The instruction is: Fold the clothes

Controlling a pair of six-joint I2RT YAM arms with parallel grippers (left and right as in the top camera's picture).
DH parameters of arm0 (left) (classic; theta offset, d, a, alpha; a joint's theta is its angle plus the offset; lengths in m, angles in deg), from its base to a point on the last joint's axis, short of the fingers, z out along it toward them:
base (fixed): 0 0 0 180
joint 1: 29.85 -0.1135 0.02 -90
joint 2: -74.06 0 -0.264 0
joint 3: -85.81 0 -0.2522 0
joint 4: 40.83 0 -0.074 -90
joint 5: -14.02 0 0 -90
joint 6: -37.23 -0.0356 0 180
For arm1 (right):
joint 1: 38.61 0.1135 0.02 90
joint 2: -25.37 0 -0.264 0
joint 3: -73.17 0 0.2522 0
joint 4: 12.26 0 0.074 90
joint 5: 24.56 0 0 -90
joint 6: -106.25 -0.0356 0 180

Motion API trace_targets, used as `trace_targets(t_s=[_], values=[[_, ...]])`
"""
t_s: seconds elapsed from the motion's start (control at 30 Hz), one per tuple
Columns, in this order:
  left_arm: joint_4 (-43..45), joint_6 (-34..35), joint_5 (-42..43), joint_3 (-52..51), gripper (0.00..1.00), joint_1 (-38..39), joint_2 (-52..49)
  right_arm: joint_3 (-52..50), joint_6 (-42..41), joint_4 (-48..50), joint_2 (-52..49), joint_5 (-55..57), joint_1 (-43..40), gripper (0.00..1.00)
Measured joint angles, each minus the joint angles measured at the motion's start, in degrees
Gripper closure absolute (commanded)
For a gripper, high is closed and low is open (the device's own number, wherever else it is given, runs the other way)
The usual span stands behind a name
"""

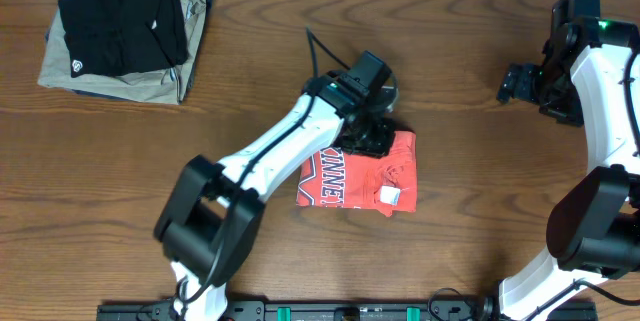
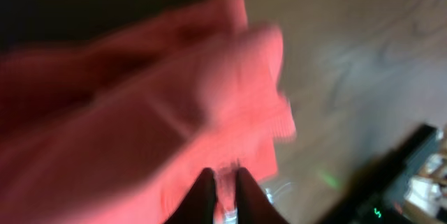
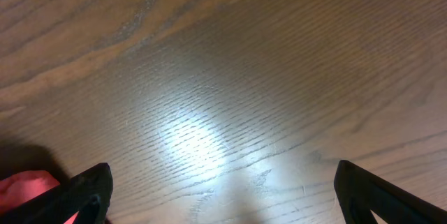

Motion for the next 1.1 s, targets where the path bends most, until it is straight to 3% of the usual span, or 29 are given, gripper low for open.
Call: trace_targets(t_s=[0.4, 0.63, 0.73, 0.9, 1.1], values=[[19.17, -0.04, 4.0, 0.04, 0.92, -0.13, -11.23, 0.0, 0.0, -0.02, 0.0, 0.0, 0.0, 0.01], [20.2, -0.07, 4.35, 0.04, 0.91, -0.28, -9.53, 0.0, 0.0, 0.0, 0.0, 0.0, 0.0, 0.01], [17.49, -0.09, 4.35, 0.04, 0.9, -0.26, -4.7, 0.0, 0.0, -0.02, 0.0, 0.0, 0.0, 0.01], [4.68, -1.29, 3.19, 0.57, 0.89, -0.28, 8.22, 0.02, 0.0, 0.0, 0.0, 0.0, 0.0, 0.01], [-8.33, -1.97, -8.41, 1.09, 0.88, -0.57, 13.75, 0.0, 0.0, -0.02, 0.0, 0.0, 0.0, 0.01]])
